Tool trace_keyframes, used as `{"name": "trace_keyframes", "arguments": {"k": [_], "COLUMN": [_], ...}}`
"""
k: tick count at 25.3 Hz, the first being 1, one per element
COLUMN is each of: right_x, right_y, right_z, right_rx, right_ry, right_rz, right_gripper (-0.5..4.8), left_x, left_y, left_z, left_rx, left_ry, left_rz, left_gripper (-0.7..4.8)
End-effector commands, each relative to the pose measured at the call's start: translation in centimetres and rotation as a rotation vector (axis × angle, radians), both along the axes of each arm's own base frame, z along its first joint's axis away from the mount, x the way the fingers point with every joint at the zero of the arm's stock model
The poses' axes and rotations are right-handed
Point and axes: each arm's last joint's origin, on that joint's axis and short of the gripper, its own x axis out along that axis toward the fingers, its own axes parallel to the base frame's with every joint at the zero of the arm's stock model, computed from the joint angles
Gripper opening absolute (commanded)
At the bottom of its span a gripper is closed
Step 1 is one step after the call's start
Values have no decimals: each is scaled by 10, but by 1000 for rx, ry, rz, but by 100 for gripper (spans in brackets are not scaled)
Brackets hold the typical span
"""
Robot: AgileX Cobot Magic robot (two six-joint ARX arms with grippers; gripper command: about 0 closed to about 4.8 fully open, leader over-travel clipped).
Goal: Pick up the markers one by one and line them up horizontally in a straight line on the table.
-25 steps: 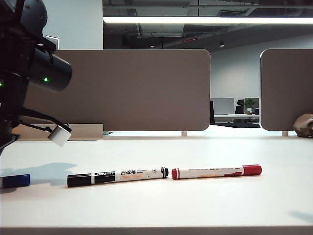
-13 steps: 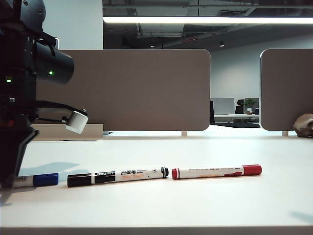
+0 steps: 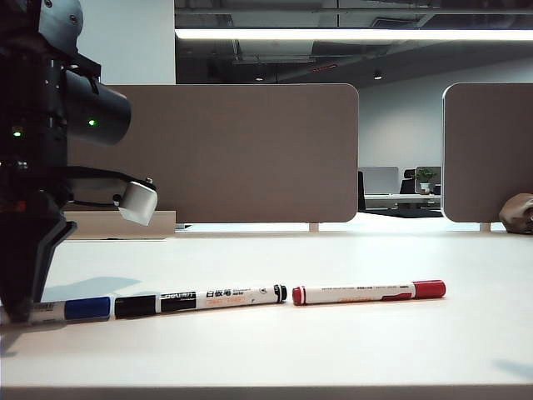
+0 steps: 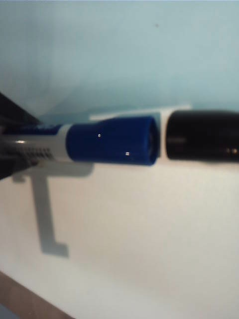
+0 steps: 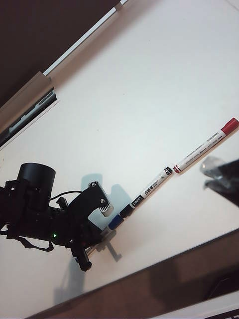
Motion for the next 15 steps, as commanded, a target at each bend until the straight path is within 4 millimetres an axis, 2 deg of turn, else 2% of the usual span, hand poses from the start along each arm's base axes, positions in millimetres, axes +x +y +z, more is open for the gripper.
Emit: {"name": "trace_keyframes", "arguments": {"k": [1, 6, 8, 15], "right_x": [0, 0, 0, 0], "right_y": [-1, -1, -1, -1], "right_z": [2, 2, 2, 2], "right_rx": [20, 20, 20, 20], "right_ry": [-1, -1, -1, -1], "right_rz": [-3, -2, -2, -2], "right_gripper": [-1, -1, -1, -1], "left_x": [-1, -1, -1, -1], "left_y": [-1, -1, -1, -1], "left_z": [1, 1, 1, 1], "left_rx": [-14, -15, -16, -14], "left_ry": [7, 8, 4, 8], "left_rz": [-7, -4, -4, 0], "left_gripper": [27, 37, 81, 84]}}
